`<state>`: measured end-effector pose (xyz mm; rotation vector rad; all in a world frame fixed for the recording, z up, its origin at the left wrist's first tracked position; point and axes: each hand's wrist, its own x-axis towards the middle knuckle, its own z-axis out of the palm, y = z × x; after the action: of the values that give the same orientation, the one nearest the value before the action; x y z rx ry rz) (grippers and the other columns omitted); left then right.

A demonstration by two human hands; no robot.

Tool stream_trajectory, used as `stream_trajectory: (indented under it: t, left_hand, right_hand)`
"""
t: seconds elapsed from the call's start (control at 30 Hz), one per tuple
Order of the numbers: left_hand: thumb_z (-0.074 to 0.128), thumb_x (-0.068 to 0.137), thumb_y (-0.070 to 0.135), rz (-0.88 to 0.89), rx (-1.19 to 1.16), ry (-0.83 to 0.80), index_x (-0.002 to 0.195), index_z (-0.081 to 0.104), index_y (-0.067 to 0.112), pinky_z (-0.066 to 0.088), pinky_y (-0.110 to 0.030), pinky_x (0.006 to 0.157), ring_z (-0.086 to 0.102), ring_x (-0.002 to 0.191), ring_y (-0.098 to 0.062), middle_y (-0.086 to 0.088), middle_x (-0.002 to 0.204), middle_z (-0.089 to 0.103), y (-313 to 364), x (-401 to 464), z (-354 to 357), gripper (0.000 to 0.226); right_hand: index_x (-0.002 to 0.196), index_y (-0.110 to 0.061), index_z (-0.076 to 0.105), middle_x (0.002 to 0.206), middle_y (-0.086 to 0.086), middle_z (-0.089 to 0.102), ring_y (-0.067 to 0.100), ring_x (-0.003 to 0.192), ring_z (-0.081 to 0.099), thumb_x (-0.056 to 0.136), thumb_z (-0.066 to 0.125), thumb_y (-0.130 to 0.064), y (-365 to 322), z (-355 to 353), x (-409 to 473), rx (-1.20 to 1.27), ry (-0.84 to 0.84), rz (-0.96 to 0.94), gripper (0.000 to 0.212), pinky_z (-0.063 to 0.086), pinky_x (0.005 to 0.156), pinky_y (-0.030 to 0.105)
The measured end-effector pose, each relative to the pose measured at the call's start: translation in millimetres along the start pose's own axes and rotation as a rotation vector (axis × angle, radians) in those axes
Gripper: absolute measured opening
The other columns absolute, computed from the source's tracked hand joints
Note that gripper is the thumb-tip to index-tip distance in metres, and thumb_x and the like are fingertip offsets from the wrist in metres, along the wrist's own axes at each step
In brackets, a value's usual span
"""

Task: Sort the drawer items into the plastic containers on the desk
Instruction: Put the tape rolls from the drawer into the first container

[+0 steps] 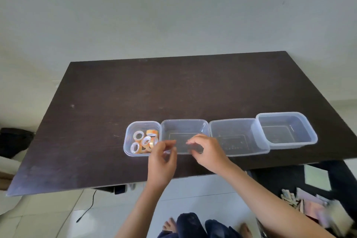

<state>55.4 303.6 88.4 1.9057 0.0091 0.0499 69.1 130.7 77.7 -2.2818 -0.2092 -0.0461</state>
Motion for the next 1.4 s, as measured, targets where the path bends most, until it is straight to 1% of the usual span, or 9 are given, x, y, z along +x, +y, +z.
stream_trajectory:
  t: [0.23,0.43,0.7,0.77,0.9,1.0,1.13,1.27,1.4]
  left_hand:
    - [0.059,0.087,0.007,0.059,-0.009,-0.167,0.089,0.066,0.026,0.051,-0.017,0.073,0.064,0.085,-0.007,0.011,0.09,0.069,27,-63,102,0.02]
    - [0.062,0.087,0.013,0.094,0.099,-0.328,0.09,0.065,0.026,0.051,-0.014,0.072,0.06,0.09,-0.003,0.011,0.092,0.063,44,-107,189,0.014]
    - [0.074,0.078,0.011,0.107,0.285,-0.041,0.093,0.069,0.016,0.05,-0.016,0.075,0.059,0.086,-0.01,0.007,0.092,0.058,50,-91,228,0.016]
    - [0.072,0.078,0.005,0.088,0.347,-0.001,0.095,0.07,0.013,0.046,-0.007,0.071,0.059,0.087,-0.015,0.006,0.093,0.059,49,-84,221,0.018]
    - [0.065,0.082,-0.002,0.082,0.457,0.075,0.093,0.074,0.012,0.046,-0.02,0.071,0.058,0.085,-0.022,0.001,0.09,0.06,42,-70,203,0.019]
    - [0.061,0.083,-0.005,0.064,0.505,0.138,0.089,0.075,0.01,0.044,-0.029,0.076,0.055,0.092,-0.027,-0.001,0.093,0.058,37,-61,193,0.021]
    - [0.064,0.082,-0.003,0.039,0.534,0.188,0.086,0.075,0.01,0.036,-0.028,0.078,0.049,0.104,-0.032,-0.011,0.11,0.059,38,-52,191,0.018]
    - [0.068,0.083,0.005,0.022,0.511,0.162,0.086,0.074,0.012,0.033,-0.025,0.079,0.047,0.11,-0.032,-0.01,0.115,0.058,41,-47,192,0.009]
    - [0.069,0.083,0.008,0.0,0.5,0.153,0.086,0.074,0.011,0.032,-0.022,0.079,0.045,0.114,-0.03,-0.01,0.117,0.058,42,-44,192,0.007]
  right_hand:
    - [0.089,-0.013,0.071,0.084,-0.003,0.069,0.007,0.077,0.064,0.081,0.07,-0.014,61,-68,-93,-0.018,0.082,0.005,0.008,0.056,0.069,0.03]
    - [0.091,-0.014,0.07,0.09,-0.003,0.069,0.005,0.085,0.064,0.077,0.076,-0.015,120,-129,-165,-0.046,0.258,0.07,0.015,0.056,0.076,0.025]
    - [0.105,-0.016,0.068,0.104,-0.004,0.063,0.011,0.095,0.062,0.083,0.068,-0.018,159,-136,-173,0.048,0.12,0.073,0.022,0.056,0.08,0.033]
    - [0.104,-0.015,0.068,0.103,-0.003,0.063,0.011,0.096,0.062,0.084,0.067,-0.017,162,-138,-165,0.065,0.109,0.043,0.021,0.056,0.08,0.033]
    - [0.1,-0.014,0.07,0.106,0.001,0.063,0.014,0.102,0.057,0.082,0.068,-0.014,172,-148,-152,-0.037,0.289,-0.033,0.019,0.057,0.079,0.036]
    - [0.108,-0.017,0.068,0.121,0.004,0.061,0.022,0.113,0.051,0.079,0.07,-0.017,179,-160,-136,-0.258,0.522,-0.045,0.028,0.048,0.095,0.04]
    - [0.131,-0.02,0.053,0.136,0.008,0.053,0.032,0.126,0.043,0.079,0.071,-0.024,190,-173,-109,-0.452,0.431,0.127,0.055,0.036,0.105,0.053]
    - [0.124,-0.02,0.058,0.117,0.008,0.061,0.032,0.116,0.048,0.079,0.073,-0.023,197,-172,-100,-0.416,0.391,0.183,0.048,0.043,0.098,0.057]
    - [0.104,-0.019,0.071,0.098,0.006,0.061,0.018,0.102,0.041,0.08,0.074,-0.018,198,-173,-106,-0.272,0.49,0.131,0.025,0.05,0.086,0.041]
